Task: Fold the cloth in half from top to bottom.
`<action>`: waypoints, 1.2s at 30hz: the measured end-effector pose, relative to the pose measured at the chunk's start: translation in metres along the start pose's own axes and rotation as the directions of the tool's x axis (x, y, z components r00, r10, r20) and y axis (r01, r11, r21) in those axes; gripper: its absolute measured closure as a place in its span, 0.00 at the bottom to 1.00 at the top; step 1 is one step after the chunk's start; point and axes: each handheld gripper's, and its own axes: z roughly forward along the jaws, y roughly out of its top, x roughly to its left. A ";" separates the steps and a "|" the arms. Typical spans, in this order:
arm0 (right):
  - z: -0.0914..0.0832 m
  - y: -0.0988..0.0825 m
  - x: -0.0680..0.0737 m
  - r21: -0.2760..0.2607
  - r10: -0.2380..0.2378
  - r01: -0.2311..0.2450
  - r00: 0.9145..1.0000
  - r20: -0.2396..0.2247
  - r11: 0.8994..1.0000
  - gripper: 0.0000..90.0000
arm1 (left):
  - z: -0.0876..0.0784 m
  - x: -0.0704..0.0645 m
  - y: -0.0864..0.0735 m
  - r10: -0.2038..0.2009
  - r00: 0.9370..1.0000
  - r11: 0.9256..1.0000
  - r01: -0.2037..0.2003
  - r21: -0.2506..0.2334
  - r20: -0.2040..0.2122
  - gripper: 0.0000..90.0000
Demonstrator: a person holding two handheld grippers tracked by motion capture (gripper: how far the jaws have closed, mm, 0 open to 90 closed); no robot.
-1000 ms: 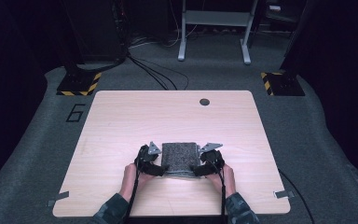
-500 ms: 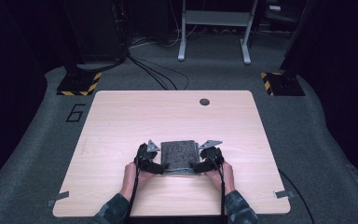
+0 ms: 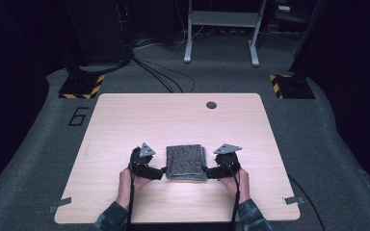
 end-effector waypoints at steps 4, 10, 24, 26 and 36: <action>-0.017 -0.008 -0.009 -0.011 0.015 -0.015 0.999 0.034 1.000 0.13 | -0.019 0.012 -0.009 -0.021 0.999 1.000 0.021 -0.003 -0.038 0.06; -0.037 -0.030 -0.031 0.005 0.057 -0.058 0.994 0.093 0.998 0.12 | -0.034 0.032 -0.032 -0.058 0.993 0.997 0.062 0.041 -0.100 0.04; -0.067 -0.091 -0.087 -0.004 0.194 -0.198 0.954 0.231 0.980 0.12 | -0.062 0.074 -0.087 -0.170 0.955 0.981 0.188 0.054 -0.241 0.02; -0.068 -0.099 -0.093 -0.005 0.200 -0.205 0.949 0.245 0.979 0.12 | -0.063 0.077 -0.093 -0.187 0.954 0.977 0.205 0.053 -0.234 0.01; -0.064 -0.110 -0.101 -0.010 0.222 -0.227 0.941 0.256 0.974 0.09 | -0.064 0.083 -0.108 -0.203 0.948 0.977 0.211 0.010 -0.246 0.00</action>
